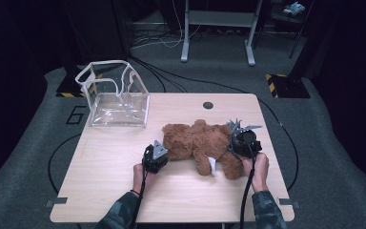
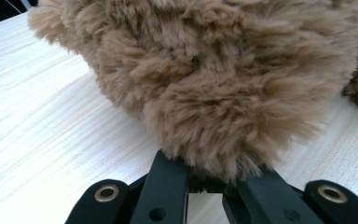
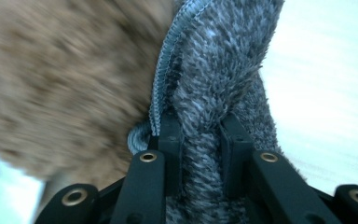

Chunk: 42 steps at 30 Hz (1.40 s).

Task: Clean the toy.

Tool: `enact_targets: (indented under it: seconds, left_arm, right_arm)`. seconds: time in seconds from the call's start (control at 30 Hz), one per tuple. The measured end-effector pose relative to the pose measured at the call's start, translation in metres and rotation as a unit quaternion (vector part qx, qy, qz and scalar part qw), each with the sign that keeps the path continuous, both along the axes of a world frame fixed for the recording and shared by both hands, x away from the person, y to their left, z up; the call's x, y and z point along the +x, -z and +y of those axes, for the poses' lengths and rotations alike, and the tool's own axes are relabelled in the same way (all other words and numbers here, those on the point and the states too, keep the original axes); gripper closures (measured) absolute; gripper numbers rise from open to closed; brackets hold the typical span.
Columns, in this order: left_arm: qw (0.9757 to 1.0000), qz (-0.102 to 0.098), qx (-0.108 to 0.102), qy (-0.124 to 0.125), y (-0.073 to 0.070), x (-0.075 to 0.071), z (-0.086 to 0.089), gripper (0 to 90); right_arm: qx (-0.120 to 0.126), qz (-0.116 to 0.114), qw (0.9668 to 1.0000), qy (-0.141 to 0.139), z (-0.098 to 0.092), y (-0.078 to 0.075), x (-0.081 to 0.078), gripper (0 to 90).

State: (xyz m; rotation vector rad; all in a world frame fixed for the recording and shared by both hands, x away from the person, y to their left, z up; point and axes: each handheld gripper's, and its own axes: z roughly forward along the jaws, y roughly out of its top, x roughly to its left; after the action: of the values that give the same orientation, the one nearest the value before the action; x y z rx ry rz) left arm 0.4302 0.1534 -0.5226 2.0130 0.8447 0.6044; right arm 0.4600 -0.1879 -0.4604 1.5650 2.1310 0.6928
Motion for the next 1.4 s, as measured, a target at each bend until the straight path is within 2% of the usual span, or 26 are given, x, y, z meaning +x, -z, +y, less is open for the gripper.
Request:
enact_targets:
  seconds: [0.1, 0.23, 0.3, 0.4, 0.5, 0.53, 0.6, 0.73, 0.77, 0.8, 0.83, 0.9, 1.1, 1.27, 1.4]
  left_arm:
    - [1.0000, 0.000, -0.001, 0.001, 0.000, 0.000, 0.000, 88.9]
    - [1.0000, 0.001, -0.002, 0.001, 0.000, 0.000, 0.000, 88.6]
    - [1.0000, 0.001, -0.002, 0.001, 0.000, 0.000, 0.000, 88.6]
    - [1.0000, 0.001, -0.002, 0.001, 0.000, 0.000, 0.000, 88.6]
    - [1.0000, 0.001, -0.002, 0.001, 0.000, 0.000, 0.000, 88.6]
    - [1.0000, 0.001, -0.002, 0.001, 0.000, 0.000, 0.000, 88.6]
    - [1.0000, 0.001, -0.002, 0.001, 0.000, 0.000, 0.000, 88.6]
    - [1.0000, 0.001, -0.002, 0.001, 0.000, 0.000, 0.001, 88.6]
    - [1.0000, 0.001, -0.003, 0.002, 0.000, 0.000, 0.001, 88.6]
    - [1.0000, 0.001, -0.003, 0.002, 0.000, 0.000, 0.001, 88.6]
    - [1.0000, 0.001, -0.003, 0.002, 0.000, 0.000, 0.001, 88.6]
    - [1.0000, 0.001, -0.003, 0.002, 0.000, 0.000, 0.001, 88.6]
    - [1.0000, 0.001, -0.003, 0.002, 0.000, 0.000, 0.001, 88.7]
    - [1.0000, 0.001, -0.002, 0.003, 0.000, 0.000, 0.000, 88.7]
    - [1.0000, 0.001, -0.003, 0.003, 0.000, 0.000, 0.000, 88.7]
  right_arm:
    - [0.001, 0.008, 0.9999, 0.008, -0.006, 0.006, -0.001, 74.3]
    - [-0.005, 0.001, 0.9999, 0.014, -0.017, 0.002, -0.009, 74.3]
    - [0.001, -0.011, 0.9998, 0.013, -0.022, -0.006, -0.016, 74.2]
    - [0.022, -0.032, 0.9992, 0.011, -0.022, -0.024, -0.030, 74.3]
    - [0.034, -0.052, 0.9981, -0.005, -0.014, -0.041, -0.041, 74.2]
    - [0.035, -0.059, 0.9974, -0.022, -0.010, -0.046, -0.043, 74.2]
    - [0.036, -0.063, 0.9969, -0.032, -0.001, -0.051, -0.045, 74.2]
    - [0.033, -0.055, 0.9971, -0.041, 0.010, -0.047, -0.041, 74.2]
    - [0.034, -0.042, 0.9977, -0.040, 0.014, -0.039, -0.037, 74.2]
    - [0.035, -0.042, 0.9976, -0.043, 0.014, -0.035, -0.035, 74.3]
    - [0.040, -0.032, 0.9979, -0.040, 0.014, -0.031, -0.034, 74.3]
    - [0.036, -0.033, 0.9981, -0.037, 0.012, -0.023, -0.032, 74.3]
    - [0.032, -0.015, 0.9991, -0.022, 0.001, -0.007, -0.033, 74.3]
    - [0.008, -0.009, 0.9998, -0.016, -0.009, -0.003, -0.034, 74.3]
    - [0.002, -0.004, 1.0000, -0.001, -0.018, -0.003, -0.038, 74.3]
